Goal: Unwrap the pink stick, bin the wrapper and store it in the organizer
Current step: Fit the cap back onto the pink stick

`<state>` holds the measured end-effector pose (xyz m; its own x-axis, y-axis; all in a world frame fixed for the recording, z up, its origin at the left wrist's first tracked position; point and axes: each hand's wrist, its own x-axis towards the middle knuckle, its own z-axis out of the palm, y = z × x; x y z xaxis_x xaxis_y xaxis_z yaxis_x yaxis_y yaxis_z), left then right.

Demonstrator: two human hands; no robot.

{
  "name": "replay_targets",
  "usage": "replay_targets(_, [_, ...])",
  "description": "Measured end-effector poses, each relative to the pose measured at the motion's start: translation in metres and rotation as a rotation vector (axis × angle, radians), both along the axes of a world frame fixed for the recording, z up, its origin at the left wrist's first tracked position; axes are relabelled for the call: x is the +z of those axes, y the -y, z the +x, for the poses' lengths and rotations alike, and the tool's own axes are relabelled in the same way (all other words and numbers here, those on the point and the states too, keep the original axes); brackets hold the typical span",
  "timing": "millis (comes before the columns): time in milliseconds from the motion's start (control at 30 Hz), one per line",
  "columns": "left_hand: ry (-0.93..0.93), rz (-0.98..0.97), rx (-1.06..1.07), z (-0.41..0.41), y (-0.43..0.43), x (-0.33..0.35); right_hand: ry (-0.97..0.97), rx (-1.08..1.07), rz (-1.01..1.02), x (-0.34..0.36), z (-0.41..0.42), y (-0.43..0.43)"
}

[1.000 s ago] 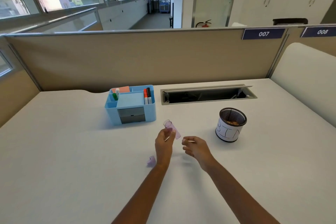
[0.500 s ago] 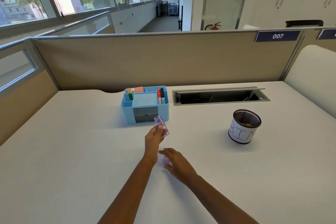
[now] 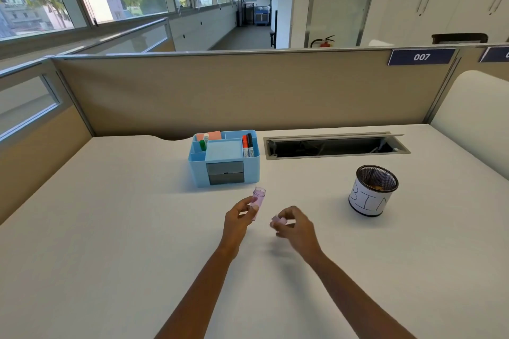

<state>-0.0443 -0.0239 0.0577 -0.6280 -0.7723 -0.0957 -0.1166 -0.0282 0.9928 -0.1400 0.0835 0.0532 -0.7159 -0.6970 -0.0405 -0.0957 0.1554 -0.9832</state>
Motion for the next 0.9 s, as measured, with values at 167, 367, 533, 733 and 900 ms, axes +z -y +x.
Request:
replay_targets(167, [0.065,-0.100,-0.040,-0.001,-0.003,-0.004,-0.007,-0.045,-0.051,0.028,-0.015,-0.003])
replay_targets(367, [0.113,-0.231,-0.030,-0.003,-0.003,-0.006,-0.184,-0.013,-0.013,0.036,-0.017,-0.001])
replay_targets(533, [0.131,-0.278,-0.042,-0.001,-0.003,-0.007,-0.290,0.027,0.016,0.035,-0.016,-0.003])
replay_targets(733, [0.142,-0.315,-0.058,-0.003,-0.004,-0.007,-0.352,0.065,0.030,0.033,-0.014,-0.003])
replay_targets(900, [0.129,-0.310,-0.061,-0.004,-0.007,-0.006,-0.313,0.049,-0.018,0.033,-0.014,-0.006])
